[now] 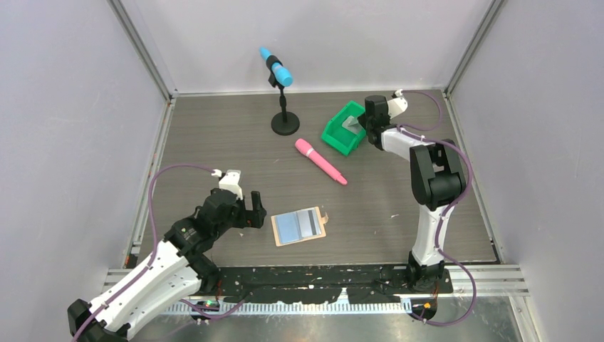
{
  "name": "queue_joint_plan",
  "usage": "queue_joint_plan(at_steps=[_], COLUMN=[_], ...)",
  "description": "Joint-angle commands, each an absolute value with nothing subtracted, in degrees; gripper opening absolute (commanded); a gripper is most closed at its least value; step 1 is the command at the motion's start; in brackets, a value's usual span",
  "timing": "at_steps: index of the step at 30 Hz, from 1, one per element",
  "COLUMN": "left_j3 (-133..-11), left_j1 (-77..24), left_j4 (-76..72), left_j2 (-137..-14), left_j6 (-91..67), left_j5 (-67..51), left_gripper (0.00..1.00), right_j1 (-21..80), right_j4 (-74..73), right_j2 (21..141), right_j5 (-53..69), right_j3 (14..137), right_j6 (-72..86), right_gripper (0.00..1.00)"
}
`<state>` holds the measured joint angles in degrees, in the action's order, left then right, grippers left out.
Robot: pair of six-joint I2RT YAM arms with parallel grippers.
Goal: Take the credit cards out of the card holder
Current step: Place the credit card in the storage box.
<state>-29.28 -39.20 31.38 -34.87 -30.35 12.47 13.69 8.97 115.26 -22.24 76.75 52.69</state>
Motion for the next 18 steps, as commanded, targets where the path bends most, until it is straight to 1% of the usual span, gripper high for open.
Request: queue_joint_plan(at_steps=[1,9,11,12,18], left_j3=[-30.66,-30.67,-30.8,-30.83,-31.02], left_j1=[-38.94,-38.96,-38.95,-38.94,-38.95], left_j4=[31.18,31.55,31.6,31.7,32.1], left_j2=[-34.83,-34.05,-34.15,-34.22,-34.4], left_j6=[-29.7,-30.1,-30.14,-30.15,-30.67], left_j5=[12.91,13.32,13.21,13.11,11.92], left_gripper=[1.0,1.0,1.0,1.0,1.0], right_j1=[13.62,13.62,13.56,13.47,13.45], right_j4=[10.02,3.39,2.92,2.79,-0.26], right_j2=[115.54,115.27,114.66,114.46,112.03], right_j5=[-25.32,-27.48,-27.8,-27.89,-28.97], right_j3=[79.44,82.94,83.08,83.11,84.35], right_j6=[52.88,52.91,52.65,52.14,50.49], right_gripper=[0.1,0.13,0.16,0.2,0.3])
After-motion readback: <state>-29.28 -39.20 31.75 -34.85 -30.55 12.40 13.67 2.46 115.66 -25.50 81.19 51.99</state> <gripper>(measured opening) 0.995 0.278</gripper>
